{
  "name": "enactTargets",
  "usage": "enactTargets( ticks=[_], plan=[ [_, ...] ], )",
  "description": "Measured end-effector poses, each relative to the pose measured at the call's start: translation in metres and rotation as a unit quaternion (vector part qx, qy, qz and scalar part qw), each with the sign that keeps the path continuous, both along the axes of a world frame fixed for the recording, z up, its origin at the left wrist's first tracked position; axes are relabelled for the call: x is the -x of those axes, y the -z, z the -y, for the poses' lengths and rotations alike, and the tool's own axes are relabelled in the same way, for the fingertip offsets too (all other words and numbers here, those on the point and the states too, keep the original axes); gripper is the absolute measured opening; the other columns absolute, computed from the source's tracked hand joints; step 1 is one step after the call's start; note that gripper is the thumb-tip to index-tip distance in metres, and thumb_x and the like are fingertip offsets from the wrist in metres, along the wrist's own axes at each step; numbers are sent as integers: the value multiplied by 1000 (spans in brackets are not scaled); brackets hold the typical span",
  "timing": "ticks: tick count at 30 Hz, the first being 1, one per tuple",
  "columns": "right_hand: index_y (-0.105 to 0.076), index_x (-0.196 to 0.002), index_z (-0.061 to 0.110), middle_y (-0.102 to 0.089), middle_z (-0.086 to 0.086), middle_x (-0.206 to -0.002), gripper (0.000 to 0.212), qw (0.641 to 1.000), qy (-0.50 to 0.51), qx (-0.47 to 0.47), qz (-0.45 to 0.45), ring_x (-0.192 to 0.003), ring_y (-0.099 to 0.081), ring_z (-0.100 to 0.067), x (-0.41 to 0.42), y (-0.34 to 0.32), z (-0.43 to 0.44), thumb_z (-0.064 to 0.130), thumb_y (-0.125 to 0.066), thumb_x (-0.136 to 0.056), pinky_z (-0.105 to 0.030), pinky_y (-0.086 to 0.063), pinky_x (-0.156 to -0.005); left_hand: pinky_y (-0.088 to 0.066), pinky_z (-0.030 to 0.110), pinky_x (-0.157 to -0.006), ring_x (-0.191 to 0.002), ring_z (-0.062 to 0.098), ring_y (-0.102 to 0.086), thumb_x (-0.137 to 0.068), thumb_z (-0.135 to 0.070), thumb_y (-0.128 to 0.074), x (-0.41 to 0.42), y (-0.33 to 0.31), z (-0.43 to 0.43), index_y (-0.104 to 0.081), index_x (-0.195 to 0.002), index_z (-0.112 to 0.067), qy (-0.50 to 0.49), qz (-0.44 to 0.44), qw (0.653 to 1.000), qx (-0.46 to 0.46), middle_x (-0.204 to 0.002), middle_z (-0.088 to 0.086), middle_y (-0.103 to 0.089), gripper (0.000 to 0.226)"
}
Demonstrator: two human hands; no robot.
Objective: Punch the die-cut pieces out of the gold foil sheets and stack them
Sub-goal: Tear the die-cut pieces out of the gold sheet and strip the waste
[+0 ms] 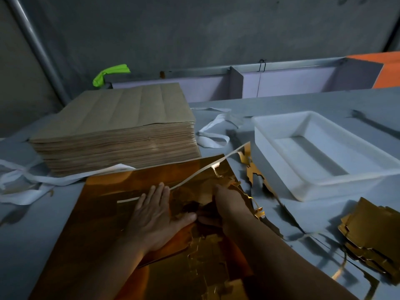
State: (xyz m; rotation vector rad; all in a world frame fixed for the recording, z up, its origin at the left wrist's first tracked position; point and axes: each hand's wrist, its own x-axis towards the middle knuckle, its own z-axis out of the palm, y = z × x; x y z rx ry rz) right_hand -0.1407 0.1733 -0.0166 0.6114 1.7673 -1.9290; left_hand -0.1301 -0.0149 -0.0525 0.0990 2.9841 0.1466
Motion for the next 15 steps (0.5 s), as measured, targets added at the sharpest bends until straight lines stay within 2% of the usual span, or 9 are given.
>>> enactTargets(
  ticks=[4,7,10,13,15],
  plan=[
    [-65,-103,8,-73,-16,-89,22,997,15,71,18,-70,-72,-25,-7,-7,-11,26,-56,-95,-32,-60,-61,11,35,-117,-147,11,21,-49,-105,0,-1,-2,1,17,-154,-23,7,8,1000,-2,-161,-3,24,134],
    [-68,-95,4,-71,-13,-70,28,996,-44,74,27,-59,-68,-22,-17,-19,-24,28,-52,-96,-28,-55,-52,9,36,-119,-148,12,20,-46,-105,1,0,-4,1,17,-154,-21,11,12,1000,9,-162,-2,23,137],
    [-70,-87,3,-70,-13,-70,31,988,-136,60,35,-58,-68,-20,-30,-29,-44,25,-49,-94,-26,-54,-52,8,36,-119,-148,11,17,-45,-106,2,1,-2,1,16,-154,-21,10,6,1000,11,-162,-2,22,139],
    [-62,-101,-2,-71,-16,-72,32,968,-240,33,60,-62,-70,-24,-42,-39,-68,17,-38,-93,-27,-57,-54,8,36,-118,-147,10,18,-45,-105,6,1,-1,1,16,-154,-22,4,9,1000,8,-162,-3,21,137],
    [-64,-102,-3,-71,-16,-75,34,949,-308,17,59,-65,-71,-24,-50,-45,-83,13,-35,-92,-28,-58,-56,8,37,-118,-147,11,18,-45,-106,2,1,-3,0,15,-154,-23,-2,17,1000,1,-162,-3,21,137]
  ],
)
